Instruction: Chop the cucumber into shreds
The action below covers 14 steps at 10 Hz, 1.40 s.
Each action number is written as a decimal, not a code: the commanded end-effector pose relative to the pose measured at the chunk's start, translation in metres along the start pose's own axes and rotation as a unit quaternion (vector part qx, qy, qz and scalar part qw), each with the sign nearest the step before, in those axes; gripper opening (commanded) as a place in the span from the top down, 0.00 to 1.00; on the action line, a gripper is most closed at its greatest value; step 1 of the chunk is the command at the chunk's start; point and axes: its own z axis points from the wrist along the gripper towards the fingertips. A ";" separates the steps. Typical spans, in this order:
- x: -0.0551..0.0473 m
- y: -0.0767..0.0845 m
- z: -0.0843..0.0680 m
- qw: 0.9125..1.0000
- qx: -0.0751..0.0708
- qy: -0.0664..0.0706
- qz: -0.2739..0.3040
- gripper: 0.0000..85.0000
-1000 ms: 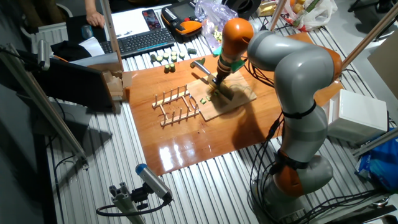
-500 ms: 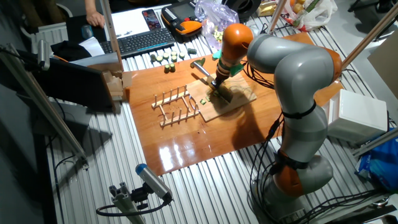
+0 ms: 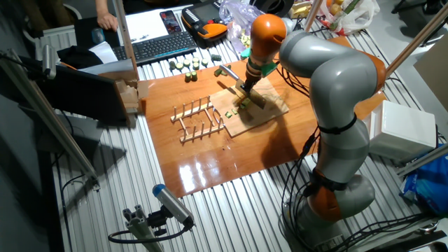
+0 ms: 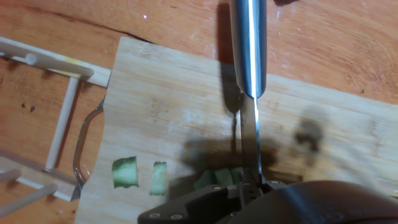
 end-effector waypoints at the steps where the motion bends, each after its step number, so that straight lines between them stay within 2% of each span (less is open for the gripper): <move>1: -0.001 0.000 0.002 1.000 0.000 -0.001 0.000 1.00; 3: -0.001 -0.001 0.008 1.000 -0.001 -0.004 0.001 1.00; 6: -0.001 0.004 0.026 1.000 -0.001 -0.017 0.006 1.00; 8: -0.002 0.000 0.032 1.000 -0.001 -0.021 0.003 1.00; 14: -0.003 -0.002 0.040 1.000 -0.002 -0.028 0.003 1.00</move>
